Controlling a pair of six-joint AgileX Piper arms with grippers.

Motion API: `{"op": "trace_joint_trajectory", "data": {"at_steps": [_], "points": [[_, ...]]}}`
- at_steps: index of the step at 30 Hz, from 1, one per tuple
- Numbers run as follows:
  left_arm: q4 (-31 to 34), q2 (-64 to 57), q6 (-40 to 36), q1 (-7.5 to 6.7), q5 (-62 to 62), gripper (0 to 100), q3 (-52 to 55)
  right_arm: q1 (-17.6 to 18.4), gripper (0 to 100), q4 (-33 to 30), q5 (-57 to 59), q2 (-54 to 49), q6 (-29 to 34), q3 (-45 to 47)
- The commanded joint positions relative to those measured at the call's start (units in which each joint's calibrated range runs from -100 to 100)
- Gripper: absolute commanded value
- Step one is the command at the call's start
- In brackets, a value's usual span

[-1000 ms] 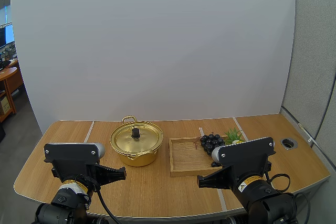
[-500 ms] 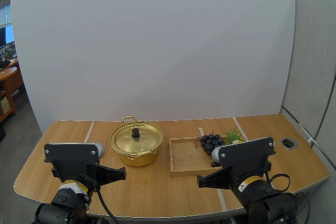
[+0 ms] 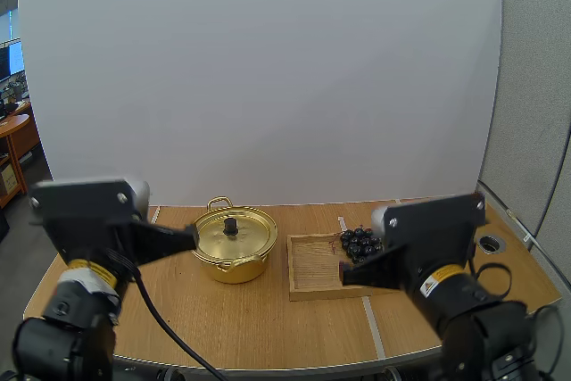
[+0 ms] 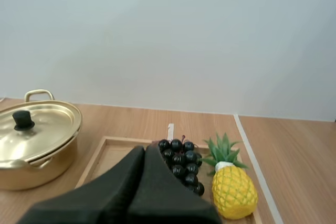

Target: Open the pot, put the pineapple inside, and close it

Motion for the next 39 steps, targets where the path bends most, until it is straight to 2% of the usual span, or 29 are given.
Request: {"op": "trace_joint_trajectory", "data": {"at_steps": [1,11,15,20,23,28,34,39], "points": [[2.42,-0.22,-0.19,0.03,0.89,0,-5.83,-0.24,0,-0.29,5.01,-0.27,0.14,-6.56],[2.42,-0.22,-0.19,0.03,28.25,0,-20.20,-0.24,0,-0.29,20.35,-0.27,0.14,-22.77],[2.79,-0.22,-0.19,0.03,44.15,0,-25.72,-0.24,0,-0.29,34.98,-0.27,0.14,-27.98],[2.79,-0.22,-0.10,0.03,53.02,0,-28.27,-0.24,0,-0.27,49.52,-0.27,0.14,-31.84],[2.37,-0.22,4.00,0.03,54.90,0,-28.37,-0.24,0,-0.27,55.46,-0.27,0.14,-32.63],[-3.71,2.01,10.47,0.03,55.10,0,-28.37,-0.24,0,-0.27,58.52,1.25,0.14,-32.63],[-7.89,13.16,15.37,0.03,53.00,0,-28.37,-0.24,0,-0.27,58.52,8.38,0.14,-32.63],[-10.17,24.34,20.67,0.03,43.58,0,-28.37,-0.24,0,-0.27,58.52,16.63,0.14,-32.63]]}}
